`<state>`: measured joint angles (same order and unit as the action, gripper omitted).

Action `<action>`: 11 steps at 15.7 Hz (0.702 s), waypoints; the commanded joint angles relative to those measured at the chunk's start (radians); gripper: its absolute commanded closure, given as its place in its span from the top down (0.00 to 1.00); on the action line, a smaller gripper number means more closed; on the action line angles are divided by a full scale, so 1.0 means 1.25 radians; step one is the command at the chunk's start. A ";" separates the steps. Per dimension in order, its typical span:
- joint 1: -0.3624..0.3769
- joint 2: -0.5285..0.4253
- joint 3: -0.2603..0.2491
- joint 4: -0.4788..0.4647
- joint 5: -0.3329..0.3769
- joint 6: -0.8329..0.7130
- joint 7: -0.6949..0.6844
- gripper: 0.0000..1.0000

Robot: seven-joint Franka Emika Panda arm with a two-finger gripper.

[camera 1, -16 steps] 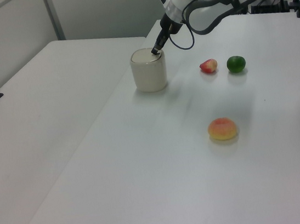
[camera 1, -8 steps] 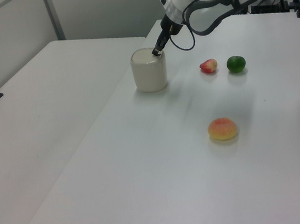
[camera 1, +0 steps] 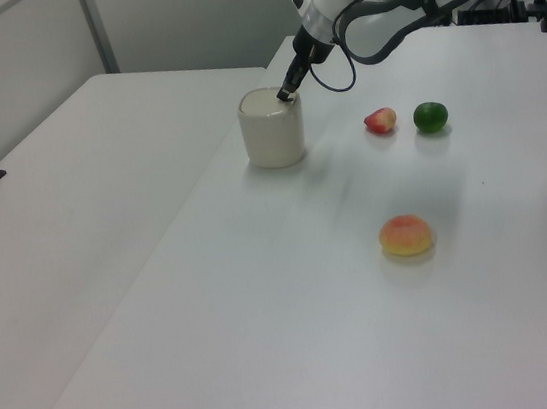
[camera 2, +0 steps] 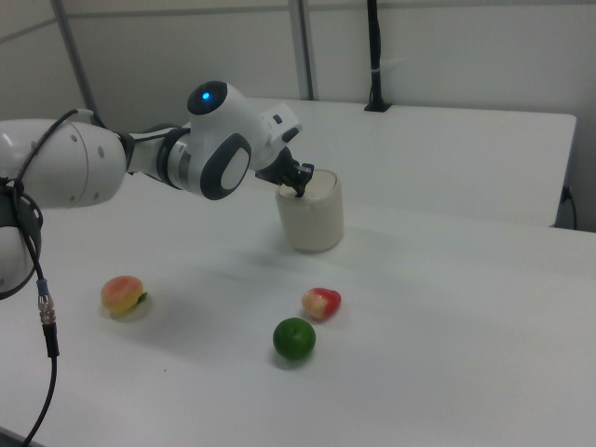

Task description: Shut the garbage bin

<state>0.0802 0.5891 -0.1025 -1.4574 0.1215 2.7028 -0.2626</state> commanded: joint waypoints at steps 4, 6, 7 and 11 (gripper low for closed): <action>-0.010 -0.072 0.013 -0.047 0.003 -0.051 -0.006 0.00; -0.013 -0.108 0.013 -0.048 0.007 -0.119 -0.006 0.00; -0.019 -0.132 0.013 -0.048 0.008 -0.166 -0.006 0.00; -0.027 -0.239 0.012 -0.048 0.070 -0.406 0.000 0.39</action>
<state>0.0660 0.4327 -0.1024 -1.4561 0.1529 2.3859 -0.2614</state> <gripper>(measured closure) 0.969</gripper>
